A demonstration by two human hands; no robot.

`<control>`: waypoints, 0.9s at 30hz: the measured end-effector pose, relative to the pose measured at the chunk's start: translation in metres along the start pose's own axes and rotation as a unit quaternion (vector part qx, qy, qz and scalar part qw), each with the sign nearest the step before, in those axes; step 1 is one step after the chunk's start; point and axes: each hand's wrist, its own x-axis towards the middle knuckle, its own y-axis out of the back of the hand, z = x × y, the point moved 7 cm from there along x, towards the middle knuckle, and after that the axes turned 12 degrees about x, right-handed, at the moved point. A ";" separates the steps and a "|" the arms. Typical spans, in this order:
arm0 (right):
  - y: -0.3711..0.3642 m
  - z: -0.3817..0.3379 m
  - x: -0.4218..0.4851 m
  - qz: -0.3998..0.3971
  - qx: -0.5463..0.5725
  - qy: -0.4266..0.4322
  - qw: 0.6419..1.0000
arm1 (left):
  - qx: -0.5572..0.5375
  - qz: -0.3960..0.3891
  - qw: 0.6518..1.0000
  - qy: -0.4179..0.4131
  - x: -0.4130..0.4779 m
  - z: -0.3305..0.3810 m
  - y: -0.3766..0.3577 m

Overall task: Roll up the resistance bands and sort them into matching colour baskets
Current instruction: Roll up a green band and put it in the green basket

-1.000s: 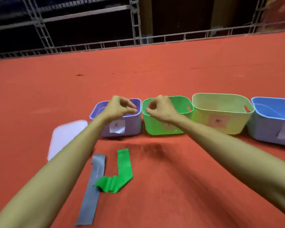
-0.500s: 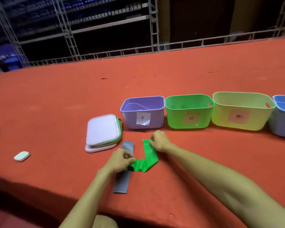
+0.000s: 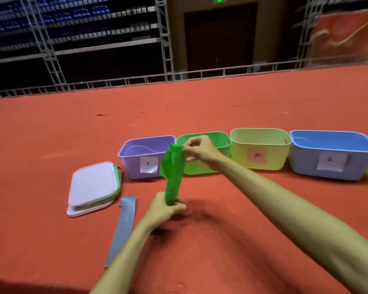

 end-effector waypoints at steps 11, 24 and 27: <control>0.190 -0.029 -0.037 0.093 0.069 -0.050 0.992 | -0.279 -0.199 0.939 0.017 -0.027 0.121 -0.148; 0.274 0.149 -0.101 0.174 0.025 -0.162 0.971 | -0.377 -0.367 0.820 0.227 -0.130 0.138 -0.245; 0.273 0.162 -0.104 0.161 -0.080 -0.092 0.979 | -0.280 -0.410 0.838 0.228 -0.137 0.128 -0.245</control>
